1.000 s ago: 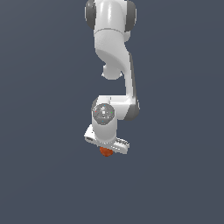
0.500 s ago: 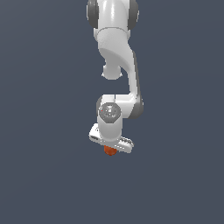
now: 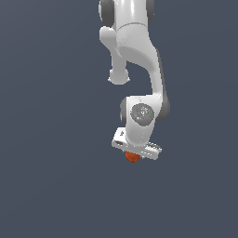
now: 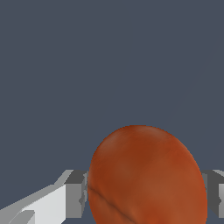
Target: Pick up the object and move it to a goal position.
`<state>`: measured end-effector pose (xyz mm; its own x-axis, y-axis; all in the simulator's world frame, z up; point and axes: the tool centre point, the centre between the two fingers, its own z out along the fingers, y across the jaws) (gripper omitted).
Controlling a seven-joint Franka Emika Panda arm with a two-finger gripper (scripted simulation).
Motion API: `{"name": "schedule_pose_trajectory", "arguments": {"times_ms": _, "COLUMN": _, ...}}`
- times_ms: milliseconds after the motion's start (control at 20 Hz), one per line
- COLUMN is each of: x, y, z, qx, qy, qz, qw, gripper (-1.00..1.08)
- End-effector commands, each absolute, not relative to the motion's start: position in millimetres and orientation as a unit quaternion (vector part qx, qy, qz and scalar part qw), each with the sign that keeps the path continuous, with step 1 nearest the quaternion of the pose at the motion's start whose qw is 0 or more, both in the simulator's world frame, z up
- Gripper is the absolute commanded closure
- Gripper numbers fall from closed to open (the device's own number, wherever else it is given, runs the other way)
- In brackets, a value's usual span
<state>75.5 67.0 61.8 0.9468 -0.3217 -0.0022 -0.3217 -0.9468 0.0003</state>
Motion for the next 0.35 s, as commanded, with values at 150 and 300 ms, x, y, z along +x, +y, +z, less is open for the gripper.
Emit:
{"name": "schedule_pose_trajectory", "arguments": {"times_ms": 150, "x": 76.2, "y": 75.9, "z": 64.9, "qx": -0.986, "qy": 0.164, "qz": 0.000, "qw": 0.000, "gripper": 1.08}}
{"name": "schedule_pose_trajectory", "arguments": {"times_ms": 300, "x": 77.2, "y": 72.8, "z": 64.3, "qx": -0.986, "qy": 0.164, "qz": 0.000, "qw": 0.000, "gripper": 1.08}}
